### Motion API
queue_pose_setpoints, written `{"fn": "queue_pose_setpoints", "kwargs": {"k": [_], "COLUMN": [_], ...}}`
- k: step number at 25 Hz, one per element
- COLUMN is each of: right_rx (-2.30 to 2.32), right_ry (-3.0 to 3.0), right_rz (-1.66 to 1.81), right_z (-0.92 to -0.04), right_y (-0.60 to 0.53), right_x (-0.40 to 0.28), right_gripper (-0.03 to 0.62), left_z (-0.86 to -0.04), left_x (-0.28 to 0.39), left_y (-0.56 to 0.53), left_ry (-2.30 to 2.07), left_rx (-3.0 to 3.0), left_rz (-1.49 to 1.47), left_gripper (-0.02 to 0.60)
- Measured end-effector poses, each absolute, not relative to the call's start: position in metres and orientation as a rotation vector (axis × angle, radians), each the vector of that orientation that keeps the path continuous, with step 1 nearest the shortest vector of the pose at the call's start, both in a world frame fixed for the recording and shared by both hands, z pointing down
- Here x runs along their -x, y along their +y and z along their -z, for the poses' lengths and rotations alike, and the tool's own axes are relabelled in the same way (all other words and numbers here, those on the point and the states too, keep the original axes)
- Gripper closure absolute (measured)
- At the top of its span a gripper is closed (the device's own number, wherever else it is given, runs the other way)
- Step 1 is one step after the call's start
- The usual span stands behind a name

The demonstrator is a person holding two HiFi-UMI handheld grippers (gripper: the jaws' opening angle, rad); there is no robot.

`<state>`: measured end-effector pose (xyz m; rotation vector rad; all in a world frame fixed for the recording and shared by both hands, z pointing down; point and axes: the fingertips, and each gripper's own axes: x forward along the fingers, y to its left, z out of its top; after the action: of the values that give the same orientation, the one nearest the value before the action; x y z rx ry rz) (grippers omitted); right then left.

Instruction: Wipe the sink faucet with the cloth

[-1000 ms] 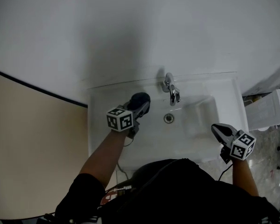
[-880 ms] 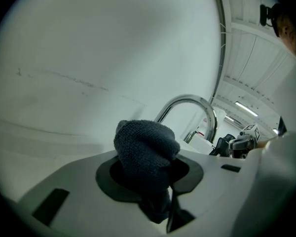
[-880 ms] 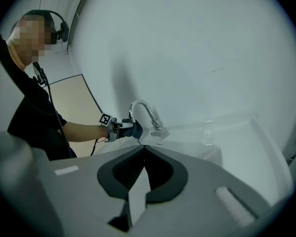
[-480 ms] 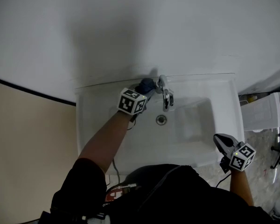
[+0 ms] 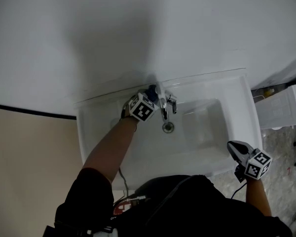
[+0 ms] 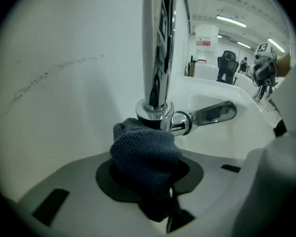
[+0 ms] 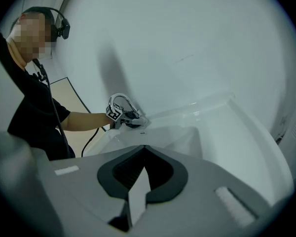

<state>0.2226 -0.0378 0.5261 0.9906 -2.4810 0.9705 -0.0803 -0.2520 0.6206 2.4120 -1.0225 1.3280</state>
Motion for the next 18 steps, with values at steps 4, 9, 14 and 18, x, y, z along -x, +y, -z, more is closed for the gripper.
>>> {"fn": "queue_pose_setpoints", "kwargs": {"k": [4, 9, 14, 18], "right_rx": [-0.976, -0.996, -0.995, -0.972], "right_ry": [-2.487, -2.502, -2.517, -2.53], "right_rz": [-0.974, -0.979, -1.004, -1.02], "right_z": [-0.531, -0.525, -0.529, -0.532], "right_y": [-0.04, -0.04, -0.043, -0.046], "right_x": [-0.222, -0.223, -0.221, -0.214], "right_gripper": [0.592, 0.592, 0.592, 0.592], "left_z": [-0.647, -0.628, -0.586, -0.586], "left_x": [0.079, 0.079, 0.068, 0.05], "left_y": [-0.258, -0.247, -0.222, -0.211], "left_ry": [-0.955, -0.926, -0.822, -0.683], "left_rx": [-2.375, -2.362, -2.322, -2.235], "left_rz": [-1.513, -1.457, -1.169, -0.956], "left_gripper": [0.466, 0.466, 0.466, 0.466]}}
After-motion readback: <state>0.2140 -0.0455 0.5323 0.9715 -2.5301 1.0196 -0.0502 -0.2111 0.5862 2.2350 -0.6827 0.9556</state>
